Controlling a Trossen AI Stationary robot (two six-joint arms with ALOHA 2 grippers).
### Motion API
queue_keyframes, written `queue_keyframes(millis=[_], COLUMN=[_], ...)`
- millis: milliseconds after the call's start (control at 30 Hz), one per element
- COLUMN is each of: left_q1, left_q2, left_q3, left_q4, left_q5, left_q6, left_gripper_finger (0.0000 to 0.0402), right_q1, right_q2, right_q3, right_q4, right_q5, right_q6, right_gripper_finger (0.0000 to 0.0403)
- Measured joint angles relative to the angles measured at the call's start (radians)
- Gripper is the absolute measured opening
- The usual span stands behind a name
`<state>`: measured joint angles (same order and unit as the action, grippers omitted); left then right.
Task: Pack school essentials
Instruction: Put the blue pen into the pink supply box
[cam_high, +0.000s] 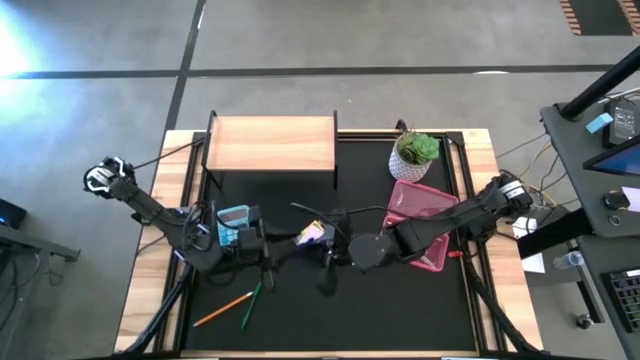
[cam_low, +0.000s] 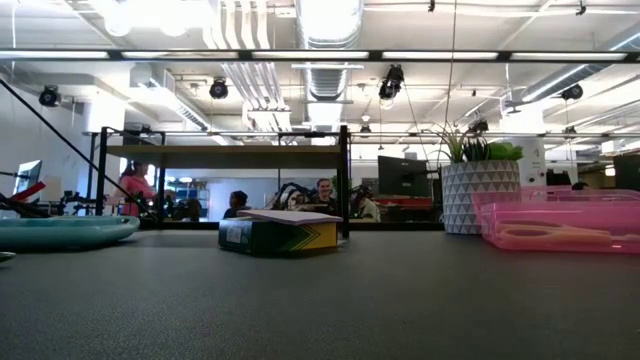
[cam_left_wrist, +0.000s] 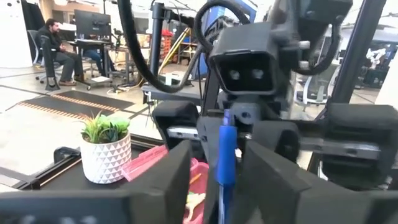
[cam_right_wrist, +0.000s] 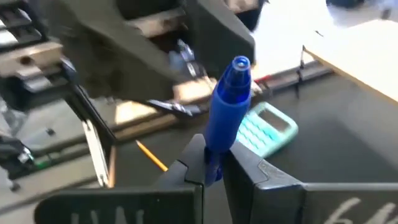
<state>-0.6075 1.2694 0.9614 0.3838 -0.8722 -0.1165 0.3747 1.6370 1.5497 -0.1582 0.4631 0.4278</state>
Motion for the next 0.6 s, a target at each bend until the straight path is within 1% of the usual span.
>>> queue_keyframes(millis=[133, 233, 267, 367, 433, 533, 600], left_q1=[0.0, 0.0, 0.0, -0.001, -0.001, -0.001, -0.001], left_q2=[0.0, 0.0, 0.0, 0.0, 0.0, 0.0, 0.0], left_q3=[-0.004, -0.005, -0.005, -0.006, -0.006, -0.006, -0.006], left_q4=[-0.002, -0.008, -0.017, -0.091, -0.178, -0.336, -0.433], left_q5=[0.0, 0.0, 0.001, 0.004, 0.018, 0.093, 0.162], left_q6=[-0.006, -0.015, -0.04, -0.177, -0.279, -0.463, -0.594], left_gripper_finger=[0.0192, 0.0213, 0.0216, 0.0219, 0.0219, 0.0219, 0.0219], right_q1=[-0.008, -0.009, -0.009, -0.008, 0.0, 0.017, 0.025], right_q2=[-0.061, -0.119, -0.134, -0.178, -0.194, -0.198, -0.194], right_q3=[0.0, 0.002, 0.002, 0.002, 0.001, -0.008, -0.022], right_q4=[-0.22, -0.444, -0.529, -0.823, -1.012, -1.258, -1.357], right_q5=[0.003, 0.005, 0.006, 0.003, 0.001, -0.009, -0.059], right_q6=[0.092, 0.197, 0.241, 0.409, 0.542, 0.713, 0.787], right_gripper_finger=[0.002, 0.002, 0.002, 0.002, 0.002, 0.002, 0.0022])
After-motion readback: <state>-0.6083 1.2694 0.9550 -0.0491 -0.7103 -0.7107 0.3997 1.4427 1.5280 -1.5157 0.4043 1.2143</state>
